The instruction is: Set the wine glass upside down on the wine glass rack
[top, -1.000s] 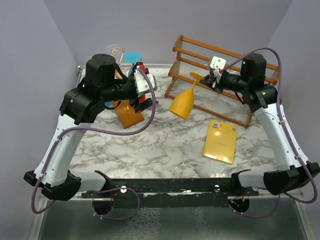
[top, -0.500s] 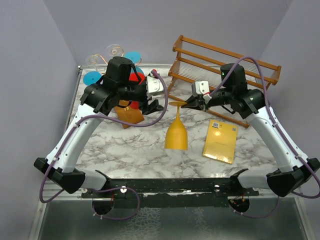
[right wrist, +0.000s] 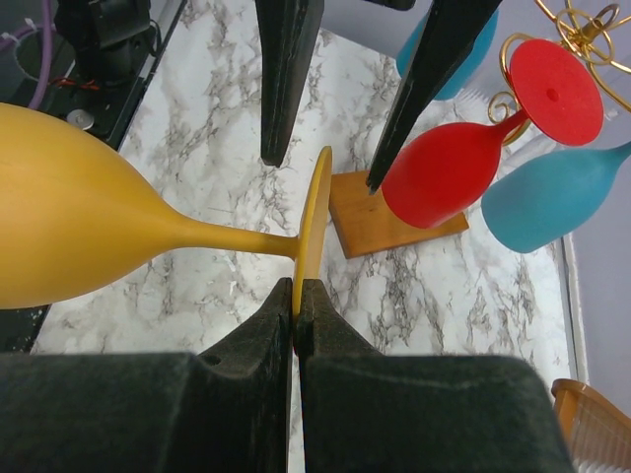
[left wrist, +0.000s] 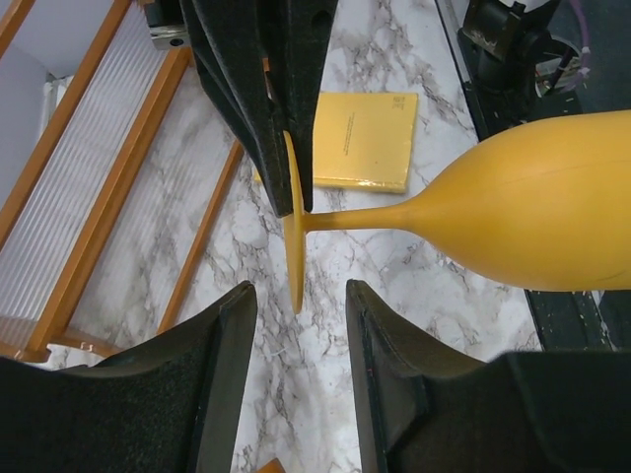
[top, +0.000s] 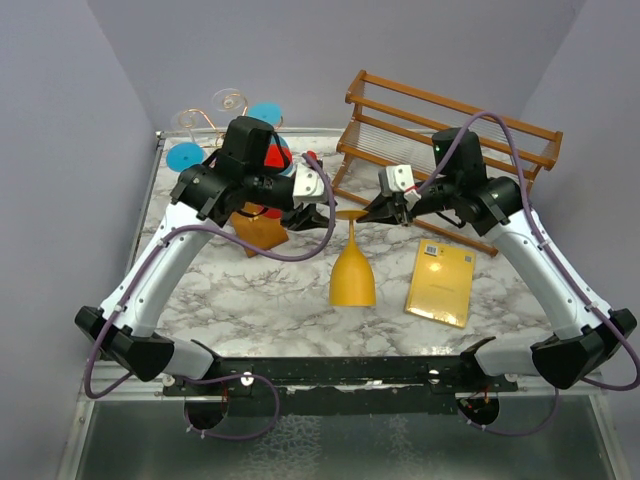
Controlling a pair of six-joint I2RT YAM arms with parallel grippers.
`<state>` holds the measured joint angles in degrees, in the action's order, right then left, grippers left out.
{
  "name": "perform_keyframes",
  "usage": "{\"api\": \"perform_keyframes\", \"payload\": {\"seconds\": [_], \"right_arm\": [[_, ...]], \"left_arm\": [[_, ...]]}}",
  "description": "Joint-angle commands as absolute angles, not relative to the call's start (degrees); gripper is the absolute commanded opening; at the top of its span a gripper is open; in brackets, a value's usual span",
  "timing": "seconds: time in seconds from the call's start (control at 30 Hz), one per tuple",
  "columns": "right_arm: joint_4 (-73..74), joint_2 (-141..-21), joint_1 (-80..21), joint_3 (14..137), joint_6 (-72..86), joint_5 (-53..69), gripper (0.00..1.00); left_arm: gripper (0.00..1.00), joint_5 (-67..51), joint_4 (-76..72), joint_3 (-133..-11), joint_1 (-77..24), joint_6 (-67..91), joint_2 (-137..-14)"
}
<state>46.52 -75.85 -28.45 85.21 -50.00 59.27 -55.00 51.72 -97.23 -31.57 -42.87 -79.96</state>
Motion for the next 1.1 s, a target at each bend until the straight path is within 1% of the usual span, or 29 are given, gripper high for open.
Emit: {"api": "perform_keyframes", "payload": {"seconds": [0.0, 0.13, 0.37, 0.67, 0.77, 0.87, 0.9, 0.93, 1.0, 1.07], "right_arm": [[46.92, -75.91, -29.07, 85.23, -50.97, 62.04, 0.01], [46.9, -76.03, -29.31, 85.08, -51.06, 62.18, 0.01], [46.33, -76.19, -29.61, 84.05, -50.9, 62.55, 0.01], [45.55, -76.88, -30.12, 83.33, -50.62, 62.49, 0.01], [45.22, -76.86, -30.23, 83.39, -50.14, 62.37, 0.01], [43.89, -76.58, -30.27, 82.9, -49.26, 61.52, 0.01], [43.22, -76.44, -30.24, 82.71, -48.77, 61.07, 0.04], [42.44, -76.26, -30.26, 82.44, -48.1, 60.48, 0.08], [41.93, -76.08, -30.26, 82.32, -47.72, 59.0, 0.17], [41.85, -75.67, -30.26, 82.19, -47.72, 57.08, 0.29]], "left_arm": [[0.43, -60.55, 52.13, -95.24, -31.61, -46.85, -80.56], [0.41, -61.79, 51.39, -94.18, -31.84, -47.67, -80.77], [0.3, -63.98, 49.15, -92.31, -31.86, -47.22, -80.76], [0.23, -65.27, 48.2, -91.39, -31.93, -46.94, -80.9], [0.17, -65.26, 48.13, -90.9, -31.94, -47.02, -81.01], [0.06, -64.77, 48.37, -90.37, -31.95, -47.38, -80.81], [0.01, -64.59, 48.76, -90.35, -31.96, -47.86, -80.72], [0.0, -64.28, 49.46, -90.4, -31.96, -48.68, -80.61], [0.0, -63.07, 51.07, -90.79, -31.92, -50.14, -80.19], [0.0, -60.86, 53.09, -91.4, -31.91, -52.02, -79.51]]}}
